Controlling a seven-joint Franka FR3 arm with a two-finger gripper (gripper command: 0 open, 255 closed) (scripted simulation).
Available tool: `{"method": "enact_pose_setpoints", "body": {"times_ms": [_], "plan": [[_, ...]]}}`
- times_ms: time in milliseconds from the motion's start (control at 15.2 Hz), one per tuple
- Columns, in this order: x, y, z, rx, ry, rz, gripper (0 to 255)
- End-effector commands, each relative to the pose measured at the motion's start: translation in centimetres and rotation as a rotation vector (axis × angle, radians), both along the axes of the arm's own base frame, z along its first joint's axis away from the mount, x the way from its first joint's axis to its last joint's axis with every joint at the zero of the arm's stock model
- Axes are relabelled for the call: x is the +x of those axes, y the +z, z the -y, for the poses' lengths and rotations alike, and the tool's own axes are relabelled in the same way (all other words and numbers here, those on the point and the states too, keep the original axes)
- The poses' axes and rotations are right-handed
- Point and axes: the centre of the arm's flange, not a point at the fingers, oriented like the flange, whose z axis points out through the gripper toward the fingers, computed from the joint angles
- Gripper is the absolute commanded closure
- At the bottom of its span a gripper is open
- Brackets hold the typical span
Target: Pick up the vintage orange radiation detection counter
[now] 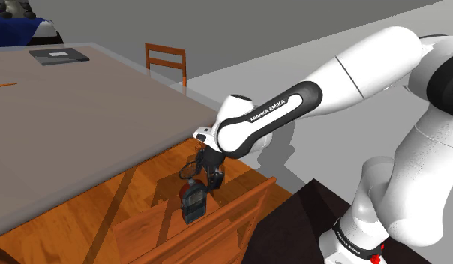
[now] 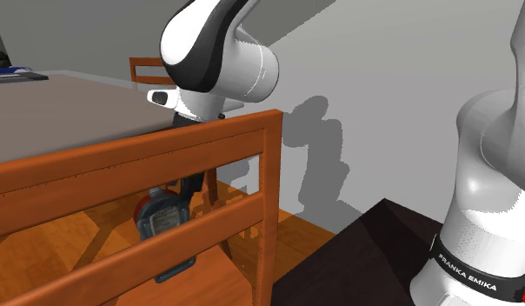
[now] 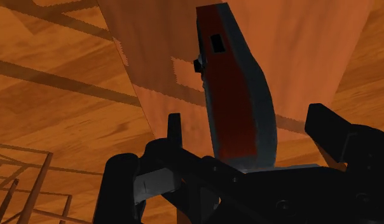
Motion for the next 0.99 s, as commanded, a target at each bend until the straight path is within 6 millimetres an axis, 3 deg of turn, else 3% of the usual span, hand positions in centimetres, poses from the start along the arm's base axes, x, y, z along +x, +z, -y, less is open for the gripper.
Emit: {"method": "enact_pose_setpoints", "body": {"times_ms": [0,264,330,924], "plan": [[-0.1,-1.1,-0.1,0.000,0.002,0.001,0],[-0.1,-2.5,-0.1,0.000,0.002,0.001,0],[-0.1,-2.5,0.0,0.000,0.002,0.001,255],[-0.1,-2.5,-0.1,0.000,0.002,0.001,255]]}}
